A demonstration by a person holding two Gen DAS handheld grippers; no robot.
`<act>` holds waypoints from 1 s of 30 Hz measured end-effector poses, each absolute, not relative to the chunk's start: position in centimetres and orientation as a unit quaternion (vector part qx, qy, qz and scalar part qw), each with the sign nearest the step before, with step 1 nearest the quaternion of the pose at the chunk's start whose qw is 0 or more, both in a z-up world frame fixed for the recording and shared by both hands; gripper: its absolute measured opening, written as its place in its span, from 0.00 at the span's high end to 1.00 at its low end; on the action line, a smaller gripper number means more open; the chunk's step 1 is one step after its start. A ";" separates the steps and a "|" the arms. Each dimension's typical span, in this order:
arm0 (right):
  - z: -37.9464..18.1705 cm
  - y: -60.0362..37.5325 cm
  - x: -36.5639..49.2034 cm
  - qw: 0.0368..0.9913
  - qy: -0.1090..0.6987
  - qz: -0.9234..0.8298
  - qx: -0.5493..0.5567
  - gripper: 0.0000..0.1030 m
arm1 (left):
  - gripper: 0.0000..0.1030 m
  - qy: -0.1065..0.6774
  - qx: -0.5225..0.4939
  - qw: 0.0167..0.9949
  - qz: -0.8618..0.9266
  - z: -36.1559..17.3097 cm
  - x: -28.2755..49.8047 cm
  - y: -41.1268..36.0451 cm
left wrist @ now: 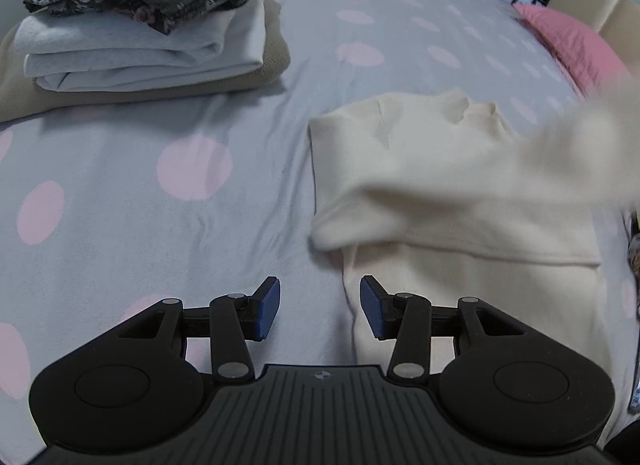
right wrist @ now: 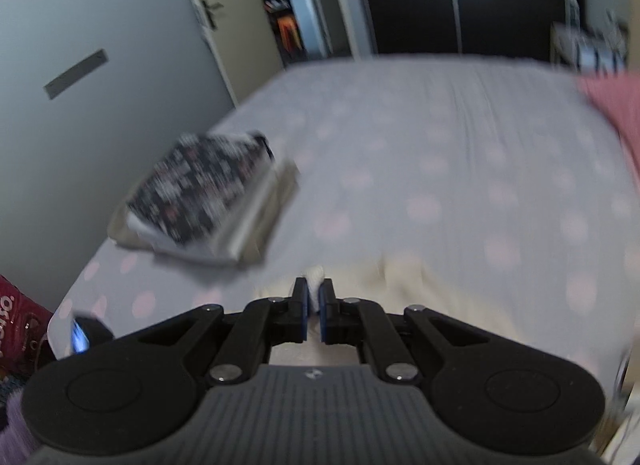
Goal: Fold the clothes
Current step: 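Lift the held sweater side with the right tool and fold it over the body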
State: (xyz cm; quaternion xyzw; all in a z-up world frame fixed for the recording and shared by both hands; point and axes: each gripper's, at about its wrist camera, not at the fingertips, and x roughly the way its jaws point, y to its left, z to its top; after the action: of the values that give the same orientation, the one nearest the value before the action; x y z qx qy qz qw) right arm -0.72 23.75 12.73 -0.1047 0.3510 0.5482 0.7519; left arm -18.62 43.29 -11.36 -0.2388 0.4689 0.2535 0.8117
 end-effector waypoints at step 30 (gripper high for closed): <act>14.7 25.9 5.2 0.777 0.326 0.512 -0.168 0.94 | 0.73 0.425 -0.159 0.852 0.262 -15.7 -14.9 42.8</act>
State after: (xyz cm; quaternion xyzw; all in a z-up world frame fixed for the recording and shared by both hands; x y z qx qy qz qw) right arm 5.20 25.93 14.66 -0.1678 0.3255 0.5117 0.7772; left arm -14.94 42.78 -15.66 -0.1590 0.4253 0.2616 0.8517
